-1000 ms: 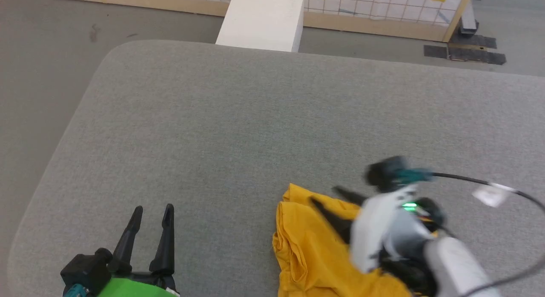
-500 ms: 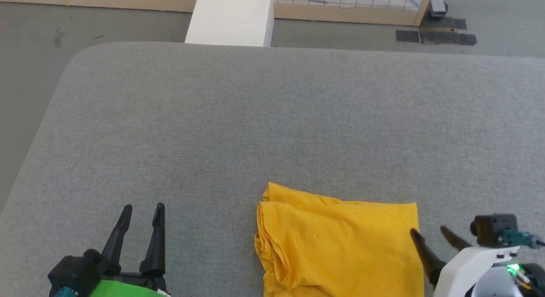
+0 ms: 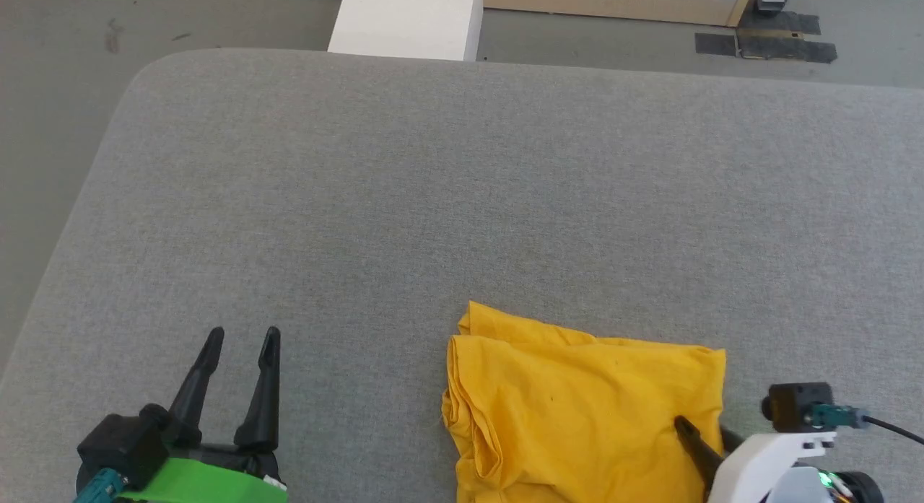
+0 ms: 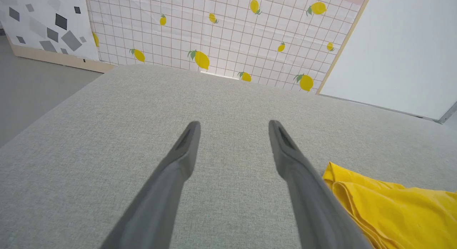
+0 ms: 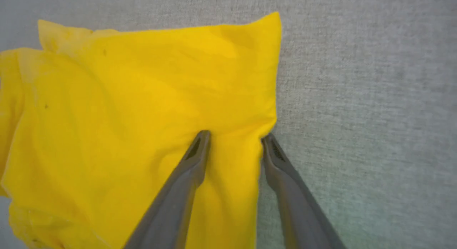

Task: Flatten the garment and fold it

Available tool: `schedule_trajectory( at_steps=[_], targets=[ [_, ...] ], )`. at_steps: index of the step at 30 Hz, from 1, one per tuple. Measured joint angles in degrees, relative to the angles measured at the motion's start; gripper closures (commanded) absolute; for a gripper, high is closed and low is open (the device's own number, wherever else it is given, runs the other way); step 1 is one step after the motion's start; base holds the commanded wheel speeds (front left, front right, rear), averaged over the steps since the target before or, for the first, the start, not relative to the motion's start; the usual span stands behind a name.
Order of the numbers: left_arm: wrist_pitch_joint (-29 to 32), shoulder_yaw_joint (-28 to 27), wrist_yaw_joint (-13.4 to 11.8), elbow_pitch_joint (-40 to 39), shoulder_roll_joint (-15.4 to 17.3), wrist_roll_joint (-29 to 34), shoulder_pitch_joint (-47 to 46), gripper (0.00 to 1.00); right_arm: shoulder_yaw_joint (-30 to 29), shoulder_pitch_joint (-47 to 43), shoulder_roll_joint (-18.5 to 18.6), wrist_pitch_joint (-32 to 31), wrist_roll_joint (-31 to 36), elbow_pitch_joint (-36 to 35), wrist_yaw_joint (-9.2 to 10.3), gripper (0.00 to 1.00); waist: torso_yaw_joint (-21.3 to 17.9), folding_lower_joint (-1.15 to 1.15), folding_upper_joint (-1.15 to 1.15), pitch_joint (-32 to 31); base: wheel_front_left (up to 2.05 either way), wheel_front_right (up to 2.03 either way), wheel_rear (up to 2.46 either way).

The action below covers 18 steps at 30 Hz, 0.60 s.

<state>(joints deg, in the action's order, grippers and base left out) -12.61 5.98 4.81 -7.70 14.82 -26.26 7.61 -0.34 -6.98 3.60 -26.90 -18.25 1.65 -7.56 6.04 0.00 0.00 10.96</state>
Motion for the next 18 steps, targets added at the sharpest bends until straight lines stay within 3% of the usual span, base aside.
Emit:
schedule_trajectory(
  at_steps=[9,18],
  targets=[
    [-0.2,0.3,-0.1,-0.9,0.2,0.6,-1.0,0.00,1.3,1.1,-0.5,1.1,-0.3,1.0,-0.01,1.00,-0.6,0.00,0.00,-1.3,0.00,0.00,0.00],
    [-0.7,0.8,-0.5,-1.8,0.3,2.5,-1.0,0.00,2.5,7.0,-0.4,0.5,0.7,0.0,-0.01,1.00,-3.9,0.00,0.00,-2.2,0.00,0.00,0.00]
  ],
)
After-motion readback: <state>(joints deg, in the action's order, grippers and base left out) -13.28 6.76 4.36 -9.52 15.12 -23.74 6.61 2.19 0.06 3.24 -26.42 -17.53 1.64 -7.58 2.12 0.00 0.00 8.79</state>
